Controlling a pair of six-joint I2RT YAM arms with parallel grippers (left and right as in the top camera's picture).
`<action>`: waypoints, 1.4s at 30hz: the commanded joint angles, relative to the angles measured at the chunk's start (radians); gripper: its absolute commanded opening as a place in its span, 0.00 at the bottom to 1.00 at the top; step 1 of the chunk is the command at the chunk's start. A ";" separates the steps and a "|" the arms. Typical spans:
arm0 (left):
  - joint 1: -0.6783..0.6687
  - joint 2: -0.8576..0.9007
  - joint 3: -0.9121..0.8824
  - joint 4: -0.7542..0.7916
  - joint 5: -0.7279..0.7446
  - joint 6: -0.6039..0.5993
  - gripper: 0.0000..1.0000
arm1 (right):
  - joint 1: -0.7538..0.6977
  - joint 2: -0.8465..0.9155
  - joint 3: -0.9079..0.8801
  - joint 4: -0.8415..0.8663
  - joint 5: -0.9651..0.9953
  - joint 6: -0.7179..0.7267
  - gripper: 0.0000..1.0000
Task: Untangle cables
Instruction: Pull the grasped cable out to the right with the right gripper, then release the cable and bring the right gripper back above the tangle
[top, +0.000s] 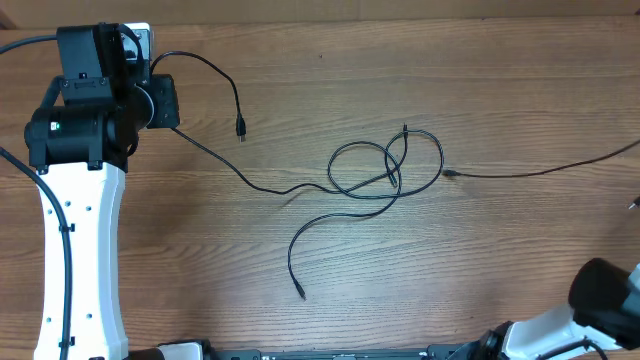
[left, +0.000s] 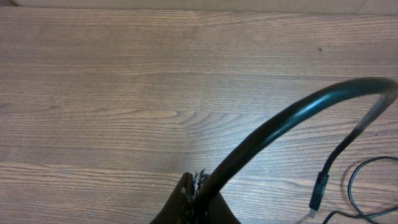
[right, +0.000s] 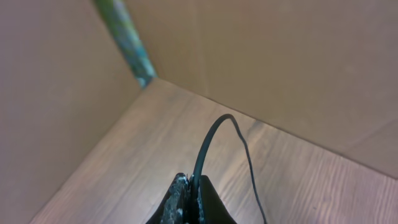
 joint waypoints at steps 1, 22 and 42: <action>0.003 0.002 -0.003 0.001 0.002 -0.007 0.04 | -0.033 0.026 0.016 0.008 -0.067 -0.007 0.04; 0.000 0.002 -0.003 -0.004 0.012 -0.039 0.04 | -0.119 0.189 0.016 0.163 -0.207 -0.025 0.04; -0.099 0.002 -0.003 -0.006 0.038 -0.114 0.04 | -0.047 0.447 0.015 0.363 -0.130 -0.195 0.04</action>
